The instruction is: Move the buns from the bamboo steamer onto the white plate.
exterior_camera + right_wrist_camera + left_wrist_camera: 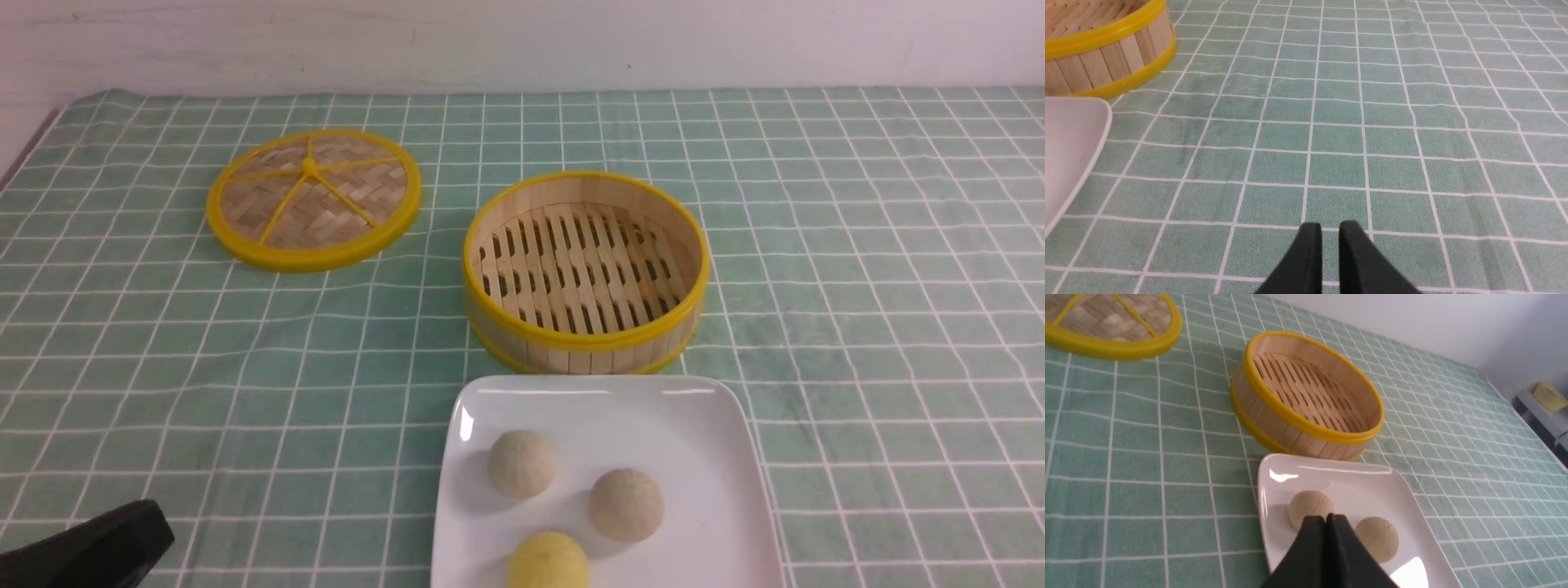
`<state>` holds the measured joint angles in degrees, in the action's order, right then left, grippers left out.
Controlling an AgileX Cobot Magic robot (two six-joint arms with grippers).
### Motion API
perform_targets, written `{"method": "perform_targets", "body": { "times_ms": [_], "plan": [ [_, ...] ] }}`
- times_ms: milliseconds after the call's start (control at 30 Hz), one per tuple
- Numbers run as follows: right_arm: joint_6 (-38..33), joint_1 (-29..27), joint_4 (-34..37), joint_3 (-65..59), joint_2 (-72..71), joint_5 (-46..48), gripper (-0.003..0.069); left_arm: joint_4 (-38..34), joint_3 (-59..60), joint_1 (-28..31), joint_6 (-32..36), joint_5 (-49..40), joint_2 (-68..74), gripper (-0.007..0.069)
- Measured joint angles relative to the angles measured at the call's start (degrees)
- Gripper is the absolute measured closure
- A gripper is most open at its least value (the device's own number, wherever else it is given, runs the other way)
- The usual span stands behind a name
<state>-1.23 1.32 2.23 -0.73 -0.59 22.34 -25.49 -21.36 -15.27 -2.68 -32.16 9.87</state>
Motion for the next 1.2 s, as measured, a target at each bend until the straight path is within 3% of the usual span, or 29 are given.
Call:
{"method": "perform_targets", "body": {
  "times_ms": [233, 600, 867, 1200],
  "plan": [
    [0.0, 0.0, 0.0, 0.0, 0.0, 0.0, 0.0557, 1.2, 0.0, 0.0, 0.4, 1.5, 0.0, 0.0623],
    [0.0, 0.0, 0.0, 0.0, 0.0, 0.0, 0.0541, 15.9, 2.6, 0.0, 1.2, 2.9, 0.0, 0.0611],
    [0.0, 0.0, 0.0, 0.0, 0.0, 0.0, 0.0535, 28.6, 10.2, 0.2, -5.1, 11.3, 0.0, 0.0602],
    [0.0, 0.0, 0.0, 0.0, 0.0, 0.0, 0.0525, 30.6, 12.6, 10.7, -7.1, 9.8, -5.6, 0.0597]
  ]
}}
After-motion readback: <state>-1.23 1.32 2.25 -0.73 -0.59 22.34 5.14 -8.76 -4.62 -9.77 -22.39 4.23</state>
